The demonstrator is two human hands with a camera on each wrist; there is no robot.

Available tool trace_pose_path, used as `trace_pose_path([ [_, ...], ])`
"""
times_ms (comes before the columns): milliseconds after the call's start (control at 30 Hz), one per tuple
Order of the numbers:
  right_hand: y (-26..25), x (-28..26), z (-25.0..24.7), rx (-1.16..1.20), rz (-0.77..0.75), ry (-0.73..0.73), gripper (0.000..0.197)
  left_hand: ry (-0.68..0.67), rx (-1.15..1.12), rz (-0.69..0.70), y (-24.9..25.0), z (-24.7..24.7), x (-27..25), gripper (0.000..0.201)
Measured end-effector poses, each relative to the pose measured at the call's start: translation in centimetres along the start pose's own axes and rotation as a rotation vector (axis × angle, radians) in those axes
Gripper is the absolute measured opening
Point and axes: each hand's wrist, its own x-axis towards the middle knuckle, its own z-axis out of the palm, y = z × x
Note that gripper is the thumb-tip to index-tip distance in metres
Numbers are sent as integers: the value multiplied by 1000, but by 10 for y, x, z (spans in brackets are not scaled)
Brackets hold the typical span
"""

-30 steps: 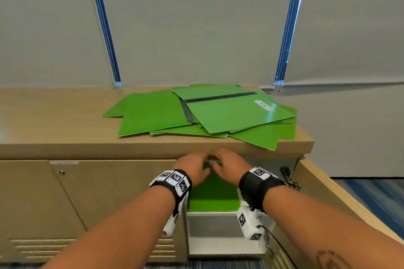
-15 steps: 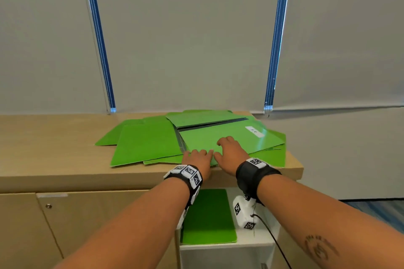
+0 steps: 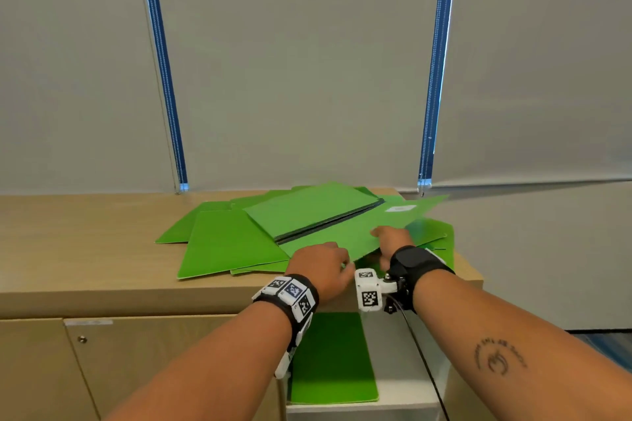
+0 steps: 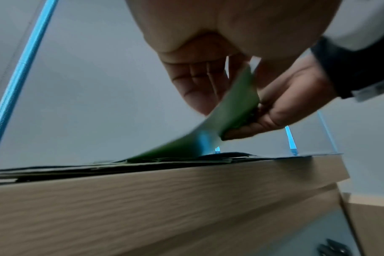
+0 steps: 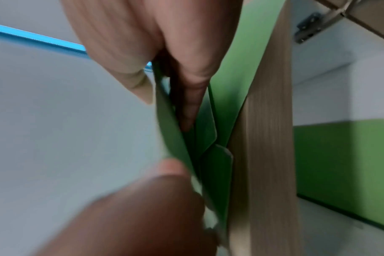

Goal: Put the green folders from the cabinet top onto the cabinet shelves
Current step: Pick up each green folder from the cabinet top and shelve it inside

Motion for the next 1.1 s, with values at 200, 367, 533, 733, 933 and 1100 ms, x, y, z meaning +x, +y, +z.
trace_pose_path([
  [200, -11, -5, -11, -173, -152, -104, 39, 217, -477, -329, -32, 1, 18, 63],
  [367, -17, -9, -17, 73, -132, -38, 16, 309, -420, -448, -52, -17, 18, 98],
  [533, -10, -14, -16, 94, -158, -145, 16, 445, -637, -540, -68, -34, -1, 119],
  [733, -15, -43, 1, 89, -228, -275, 20, 565, -796, -519, -79, -48, -19, 88],
  [933, -18, -49, 12, 153, -268, -385, 82, 648, -729, -561, -68, -75, -33, 57],
  [1100, -19, -69, 17, 105, -331, -455, 55, 774, -712, -560, -76, -79, -55, 48],
])
